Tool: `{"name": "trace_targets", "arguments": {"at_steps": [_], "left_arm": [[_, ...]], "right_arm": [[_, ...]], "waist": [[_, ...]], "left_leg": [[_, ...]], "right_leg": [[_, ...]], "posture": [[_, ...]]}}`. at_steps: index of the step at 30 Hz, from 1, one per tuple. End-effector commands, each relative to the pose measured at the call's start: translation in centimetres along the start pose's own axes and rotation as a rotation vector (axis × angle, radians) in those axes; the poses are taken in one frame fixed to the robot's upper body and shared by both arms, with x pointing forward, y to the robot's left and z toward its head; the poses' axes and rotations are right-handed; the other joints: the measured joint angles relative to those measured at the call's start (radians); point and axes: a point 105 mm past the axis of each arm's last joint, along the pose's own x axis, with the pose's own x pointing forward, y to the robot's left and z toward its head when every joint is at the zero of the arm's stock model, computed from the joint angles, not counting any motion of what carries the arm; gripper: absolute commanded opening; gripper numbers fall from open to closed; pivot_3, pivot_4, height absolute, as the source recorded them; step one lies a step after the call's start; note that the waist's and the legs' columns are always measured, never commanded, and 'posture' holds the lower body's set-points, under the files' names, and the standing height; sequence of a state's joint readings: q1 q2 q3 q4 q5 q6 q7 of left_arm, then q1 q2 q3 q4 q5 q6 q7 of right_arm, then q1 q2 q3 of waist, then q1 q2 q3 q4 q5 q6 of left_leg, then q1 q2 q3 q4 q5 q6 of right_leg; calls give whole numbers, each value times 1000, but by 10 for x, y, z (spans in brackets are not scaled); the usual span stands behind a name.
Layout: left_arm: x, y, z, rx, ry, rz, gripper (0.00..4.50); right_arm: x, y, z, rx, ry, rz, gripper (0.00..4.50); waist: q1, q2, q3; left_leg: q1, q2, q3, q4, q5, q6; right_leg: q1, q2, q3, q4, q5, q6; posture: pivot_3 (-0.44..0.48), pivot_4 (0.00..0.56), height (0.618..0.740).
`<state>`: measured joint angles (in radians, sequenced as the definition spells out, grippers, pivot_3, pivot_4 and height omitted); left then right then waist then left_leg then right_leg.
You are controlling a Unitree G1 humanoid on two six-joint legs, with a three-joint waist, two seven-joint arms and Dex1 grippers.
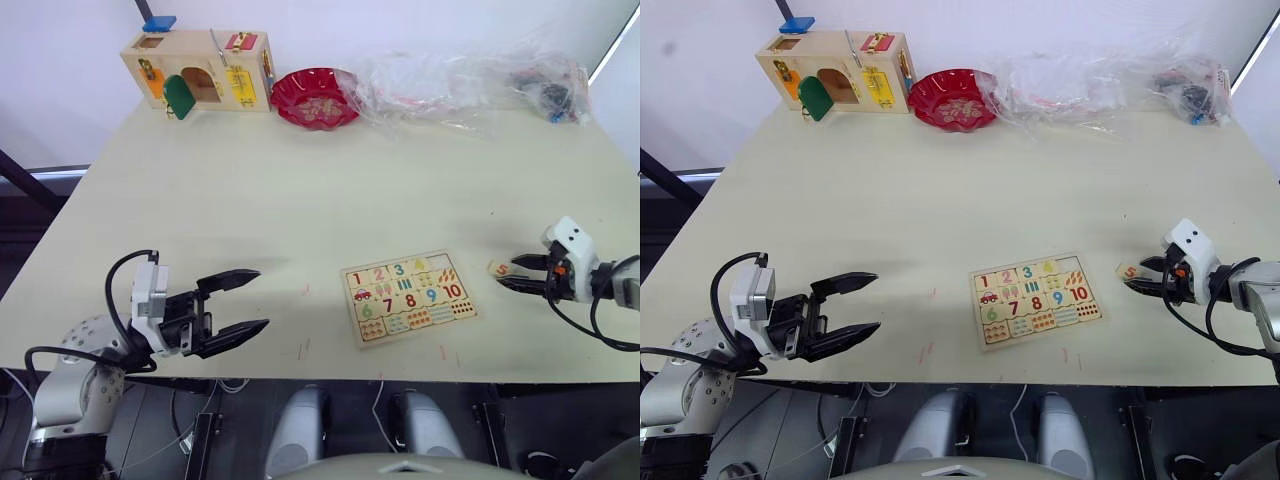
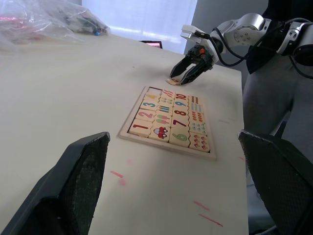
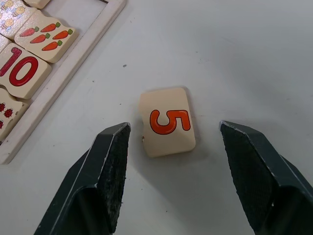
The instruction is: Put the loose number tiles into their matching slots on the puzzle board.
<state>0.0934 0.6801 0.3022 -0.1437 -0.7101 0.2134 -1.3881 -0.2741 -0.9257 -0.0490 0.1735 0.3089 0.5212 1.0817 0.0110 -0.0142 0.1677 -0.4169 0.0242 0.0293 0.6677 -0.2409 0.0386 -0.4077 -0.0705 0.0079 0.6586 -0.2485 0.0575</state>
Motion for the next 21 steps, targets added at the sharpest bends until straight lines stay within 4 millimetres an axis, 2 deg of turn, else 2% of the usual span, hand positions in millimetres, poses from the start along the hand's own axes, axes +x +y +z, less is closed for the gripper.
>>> {"name": "trace_targets", "arguments": {"at_steps": [1,3,5,9,13,18,21], "left_arm": [[4,-2,9,30,-13,-21,4500],[4,-2,9,30,-13,-21,4500],[5,-2,10,30,-13,-19,4500],[6,-2,10,30,-13,-18,4500],[7,-2,10,29,-15,-17,4500],[7,-2,10,29,-15,-14,4500],[6,-1,12,32,-15,-11,4500]], "right_arm": [[-1,1,-1,-4,-3,-6,3059],[-1,2,-1,-3,-4,-3,3059],[-1,4,-3,-9,1,3,2526],[0,5,-7,-36,20,-1,906],[0,6,-7,-61,24,-9,907],[-8,3,7,-126,0,-28,907],[-16,14,34,-274,38,-7,907]], "waist": [[0,0,0],[0,0,0],[0,0,0],[0,0,0],[0,0,0],[0,0,0],[0,2,1]], "left_leg": [[0,0,0,0,0,0],[0,0,0,0,0,0],[0,0,0,0,0,0],[0,0,0,0,0,0],[0,0,0,0,0,0],[0,0,0,0,0,0],[0,0,0,0,0,0]], "right_leg": [[0,0,0,0,0,0],[0,0,0,0,0,0],[0,0,0,0,0,0],[0,0,0,0,0,0],[0,0,0,0,0,0],[0,0,0,0,0,0],[0,0,0,0,0,0]], "posture": [[0,150,740],[0,150,740],[0,150,740],[0,150,740],[0,150,740],[0,150,740],[0,150,740]]}}
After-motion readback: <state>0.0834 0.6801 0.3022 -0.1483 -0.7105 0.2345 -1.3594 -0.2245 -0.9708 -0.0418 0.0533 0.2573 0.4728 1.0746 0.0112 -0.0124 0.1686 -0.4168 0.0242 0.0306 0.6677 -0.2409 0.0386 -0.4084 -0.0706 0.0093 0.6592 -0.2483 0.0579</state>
